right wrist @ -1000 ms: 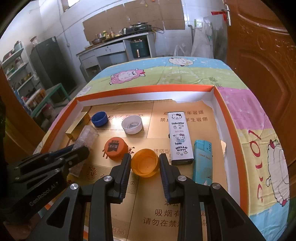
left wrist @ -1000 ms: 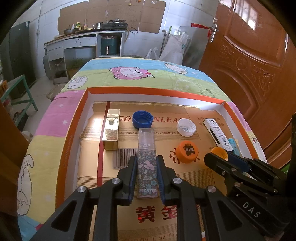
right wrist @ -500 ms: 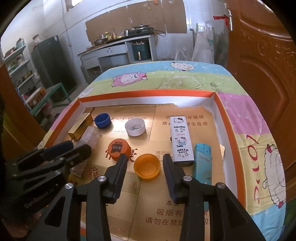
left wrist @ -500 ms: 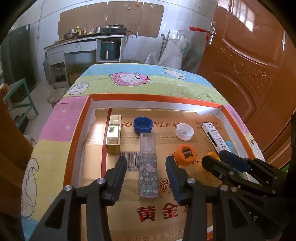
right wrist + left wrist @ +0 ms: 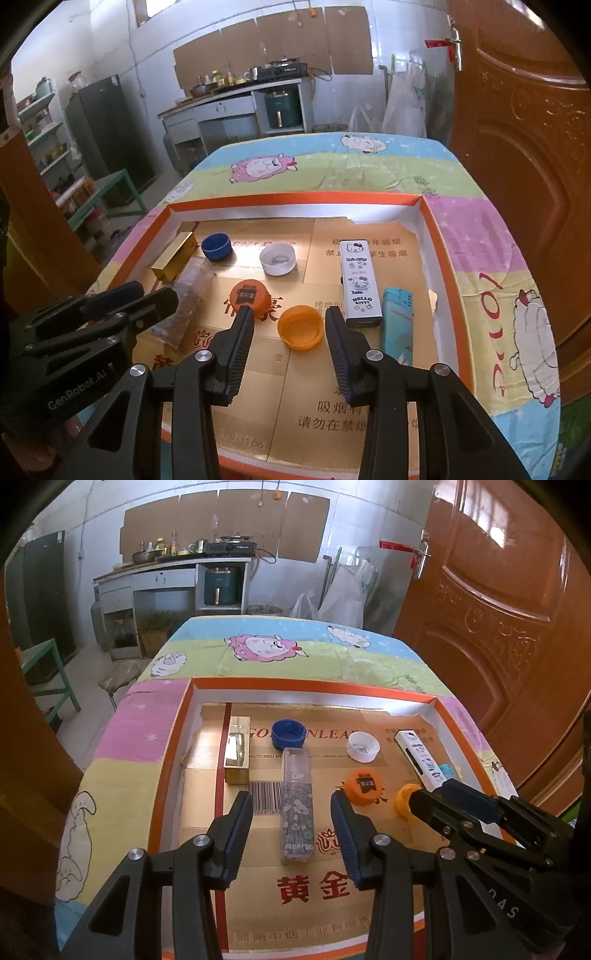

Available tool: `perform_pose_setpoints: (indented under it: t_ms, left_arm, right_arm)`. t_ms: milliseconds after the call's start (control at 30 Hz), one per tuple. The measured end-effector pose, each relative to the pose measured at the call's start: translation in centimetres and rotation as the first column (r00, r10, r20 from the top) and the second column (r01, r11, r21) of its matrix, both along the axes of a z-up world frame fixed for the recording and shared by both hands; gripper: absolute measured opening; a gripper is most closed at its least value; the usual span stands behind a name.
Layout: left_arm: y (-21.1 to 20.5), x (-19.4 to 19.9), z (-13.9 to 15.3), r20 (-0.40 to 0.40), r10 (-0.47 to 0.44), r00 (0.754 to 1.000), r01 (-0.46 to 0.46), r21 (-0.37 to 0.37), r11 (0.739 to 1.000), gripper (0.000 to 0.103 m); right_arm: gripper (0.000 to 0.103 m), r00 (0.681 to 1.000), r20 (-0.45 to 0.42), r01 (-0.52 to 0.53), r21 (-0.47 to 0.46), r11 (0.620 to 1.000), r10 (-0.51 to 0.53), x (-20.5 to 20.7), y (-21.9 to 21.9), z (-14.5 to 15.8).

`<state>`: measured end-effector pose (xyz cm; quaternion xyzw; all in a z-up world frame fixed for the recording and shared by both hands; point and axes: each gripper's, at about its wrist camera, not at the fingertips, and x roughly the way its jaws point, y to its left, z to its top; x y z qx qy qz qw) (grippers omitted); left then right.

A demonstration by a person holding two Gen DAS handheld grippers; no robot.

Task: Organize rigid objects
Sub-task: 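Open the left gripper to set the tube in the tray while the right releases the orange cap, then withdraw both tools from the tray toward the red and black caps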

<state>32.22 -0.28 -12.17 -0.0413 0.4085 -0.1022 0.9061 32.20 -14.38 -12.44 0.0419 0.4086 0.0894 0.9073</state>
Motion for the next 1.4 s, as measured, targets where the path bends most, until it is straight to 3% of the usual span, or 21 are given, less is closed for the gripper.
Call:
perform_pose_setpoints:
  t_ms: [1400]
  left_arm:
    - [1.8, -7.2, 5.1, 0.098, 0.015, 0.995, -0.012, -0.026, 1.0, 0.044]
  right_arm:
    - [0.041, 0.995, 0.097, 0.007, -0.03, 1.0, -0.004, -8.1, 0.4, 5.8]
